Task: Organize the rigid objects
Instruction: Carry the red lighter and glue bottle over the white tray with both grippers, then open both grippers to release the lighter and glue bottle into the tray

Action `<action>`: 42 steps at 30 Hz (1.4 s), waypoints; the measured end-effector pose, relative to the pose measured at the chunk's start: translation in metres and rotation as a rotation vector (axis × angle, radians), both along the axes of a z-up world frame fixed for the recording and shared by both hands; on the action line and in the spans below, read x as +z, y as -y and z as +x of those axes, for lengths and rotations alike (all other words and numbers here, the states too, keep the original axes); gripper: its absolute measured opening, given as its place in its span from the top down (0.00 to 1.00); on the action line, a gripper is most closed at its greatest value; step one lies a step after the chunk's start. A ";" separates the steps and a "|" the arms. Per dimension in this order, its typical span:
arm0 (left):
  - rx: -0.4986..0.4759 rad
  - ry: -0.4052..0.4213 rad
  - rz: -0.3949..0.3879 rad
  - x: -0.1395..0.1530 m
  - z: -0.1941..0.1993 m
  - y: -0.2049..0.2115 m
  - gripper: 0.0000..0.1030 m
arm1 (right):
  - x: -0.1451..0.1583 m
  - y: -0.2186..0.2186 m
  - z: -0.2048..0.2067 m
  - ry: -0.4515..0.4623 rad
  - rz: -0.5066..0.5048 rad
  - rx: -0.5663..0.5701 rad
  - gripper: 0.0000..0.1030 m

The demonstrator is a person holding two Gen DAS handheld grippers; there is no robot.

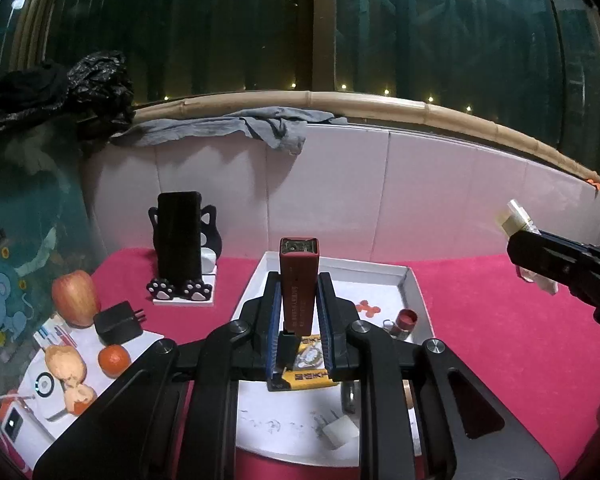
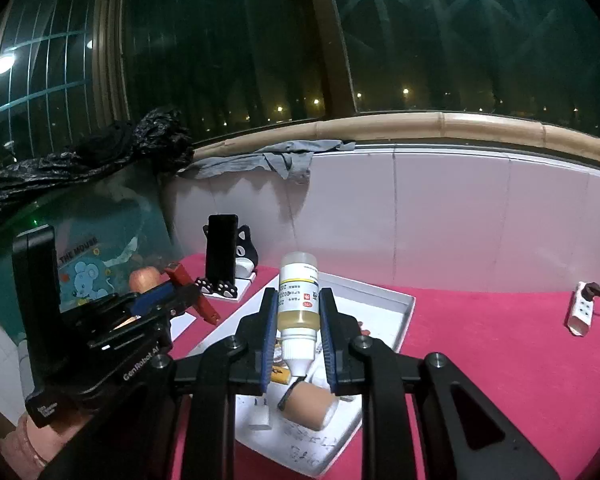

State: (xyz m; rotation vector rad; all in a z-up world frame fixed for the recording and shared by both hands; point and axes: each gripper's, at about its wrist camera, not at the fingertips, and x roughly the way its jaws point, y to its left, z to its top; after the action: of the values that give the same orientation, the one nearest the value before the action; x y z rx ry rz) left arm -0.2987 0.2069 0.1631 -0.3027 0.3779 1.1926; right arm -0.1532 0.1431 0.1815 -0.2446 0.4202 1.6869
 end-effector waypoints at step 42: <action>-0.016 -0.182 -0.291 -0.073 0.065 -0.129 0.84 | -0.064 -0.110 -0.001 -0.012 -0.197 -0.101 0.82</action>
State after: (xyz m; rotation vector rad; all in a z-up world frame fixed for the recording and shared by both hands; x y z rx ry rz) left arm -0.2337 0.3356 0.0906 -0.4433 0.7142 1.1531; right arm -0.1539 0.2529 0.1176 -0.3523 0.5988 1.5497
